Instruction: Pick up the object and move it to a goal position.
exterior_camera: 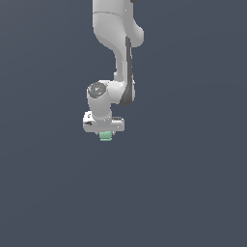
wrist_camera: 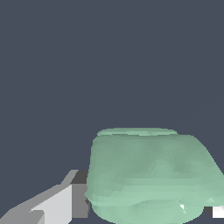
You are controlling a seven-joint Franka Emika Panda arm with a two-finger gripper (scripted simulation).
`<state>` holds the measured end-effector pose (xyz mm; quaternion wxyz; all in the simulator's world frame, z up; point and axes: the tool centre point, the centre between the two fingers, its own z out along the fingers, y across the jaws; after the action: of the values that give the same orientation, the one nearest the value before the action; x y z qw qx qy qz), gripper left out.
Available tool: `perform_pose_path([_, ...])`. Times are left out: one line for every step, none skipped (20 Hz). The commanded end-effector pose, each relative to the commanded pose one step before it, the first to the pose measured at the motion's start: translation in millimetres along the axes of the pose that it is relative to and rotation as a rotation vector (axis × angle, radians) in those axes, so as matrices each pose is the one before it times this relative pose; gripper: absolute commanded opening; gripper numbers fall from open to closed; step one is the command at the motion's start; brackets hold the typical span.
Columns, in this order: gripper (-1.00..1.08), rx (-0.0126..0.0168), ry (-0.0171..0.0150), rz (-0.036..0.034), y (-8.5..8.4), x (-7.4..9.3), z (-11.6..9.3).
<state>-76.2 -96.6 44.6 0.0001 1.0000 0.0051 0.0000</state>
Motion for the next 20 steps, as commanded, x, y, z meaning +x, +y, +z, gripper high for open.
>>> perform_pose_path([-1.0,0.00014,0.00059,-0.00138,-9.5,3.01,-3.14])
perform_pose_path([-1.0,0.0,0.0,0.0,-5.08,1.57,-1.69])
perform_pose_path([-1.0,0.0,0.0,0.0,-5.76,1.79,-1.91])
perform_pose_path([-1.0,0.0,0.0,0.0,-6.45,2.01,-2.15])
perform_pose_path([-1.0,0.0,0.0,0.0,-7.14,2.24,-2.38])
perform_pose_path([-1.0,0.0,0.0,0.0,-7.85,2.48,-2.62])
perform_pose_path([-1.0,-0.0004,-0.00021,-0.00019,-8.7,2.76,-2.77])
perform_pose_path([-1.0,0.0,0.0,0.0,-9.3,3.0,-3.11])
perform_pose_path([-1.0,0.0,0.0,0.0,-9.93,3.25,-3.32])
perform_pose_path([-1.0,0.0,0.0,0.0,-10.41,3.44,-3.49])
perform_pose_path([-1.0,0.0,0.0,0.0,-10.48,3.49,-3.52])
perform_pose_path([-1.0,0.0,0.0,0.0,-9.91,3.33,-3.33])
perform_pose_path([-1.0,0.0,0.0,0.0,-9.32,3.19,-3.13])
perform_pose_path([-1.0,0.0,0.0,0.0,-8.72,3.07,-2.93])
perform_pose_path([-1.0,0.0,0.0,0.0,-8.1,2.94,-2.72])
perform_pose_path([-1.0,0.0,0.0,0.0,-7.48,2.79,-2.51])
perform_pose_path([-1.0,0.0,0.0,0.0,-6.82,2.59,-2.29])
perform_pose_path([-1.0,0.0,0.0,0.0,-6.14,2.35,-2.06])
perform_pose_path([-1.0,0.0,0.0,0.0,-5.43,2.1,-1.82])
perform_pose_path([-1.0,0.0,0.0,0.0,-4.7,1.84,-1.57])
